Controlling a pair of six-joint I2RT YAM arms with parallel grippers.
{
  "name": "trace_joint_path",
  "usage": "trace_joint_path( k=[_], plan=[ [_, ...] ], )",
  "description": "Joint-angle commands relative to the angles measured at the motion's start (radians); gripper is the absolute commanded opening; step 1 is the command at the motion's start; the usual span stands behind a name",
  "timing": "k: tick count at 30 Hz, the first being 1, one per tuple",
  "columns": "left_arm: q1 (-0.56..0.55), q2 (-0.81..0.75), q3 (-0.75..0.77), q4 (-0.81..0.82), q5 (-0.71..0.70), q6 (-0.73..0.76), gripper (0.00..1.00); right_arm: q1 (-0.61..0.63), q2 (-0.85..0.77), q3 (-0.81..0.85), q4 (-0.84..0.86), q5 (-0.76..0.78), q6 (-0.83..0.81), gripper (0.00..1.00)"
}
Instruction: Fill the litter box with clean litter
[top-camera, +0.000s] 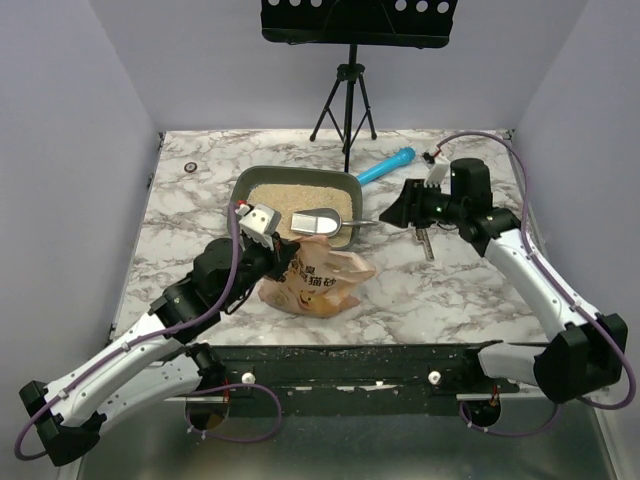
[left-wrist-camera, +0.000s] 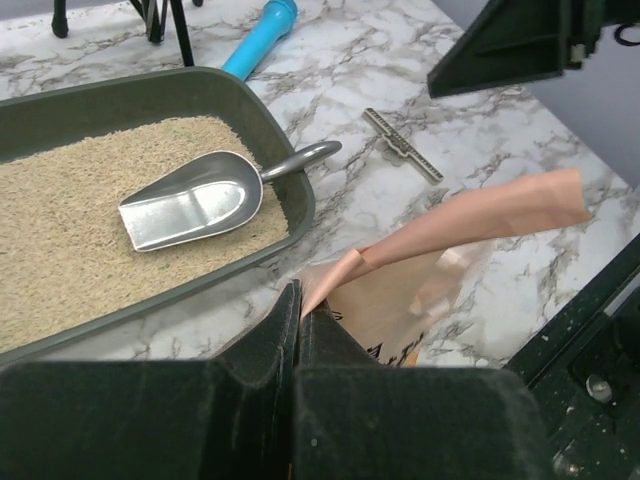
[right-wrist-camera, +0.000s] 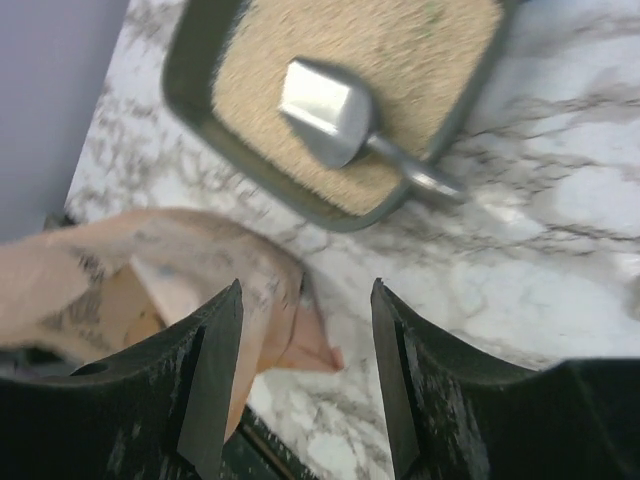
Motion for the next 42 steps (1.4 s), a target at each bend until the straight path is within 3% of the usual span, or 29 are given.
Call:
trace_joint_path(
  k=[1,8,14,15,16,28,35,42],
  plan=[
    [0.0,-0.011,0.165,-0.084,0.0,0.074,0.0,0.075,-0.138,-0.127,0.105,-0.142,-0.062,0.62],
    [0.001,-0.025,0.228,-0.21,0.045,0.153,0.0,0.114,-0.353,-0.4,0.415,-0.284,-0.027,0.72],
    [0.0,-0.038,0.212,-0.216,0.1,0.183,0.0,0.173,-0.39,-0.527,0.616,-0.226,-0.066,0.75],
    [0.001,-0.039,0.209,-0.214,0.106,0.185,0.0,0.179,-0.384,-0.552,0.662,-0.219,-0.069,0.75],
    [0.001,-0.039,0.206,-0.222,0.117,0.192,0.0,0.19,-0.353,-0.613,0.82,-0.22,-0.088,0.76],
    [0.001,-0.05,0.211,-0.253,0.157,0.214,0.0,0.192,-0.149,-0.718,1.291,-0.433,-0.128,0.76],
    [0.001,-0.059,0.192,-0.247,0.16,0.231,0.0,0.192,-0.048,-0.69,1.422,-0.576,-0.081,0.75],
    [0.001,-0.039,0.191,-0.233,0.161,0.226,0.0,0.195,0.033,-0.653,1.497,-0.604,-0.03,0.72]
  ],
)
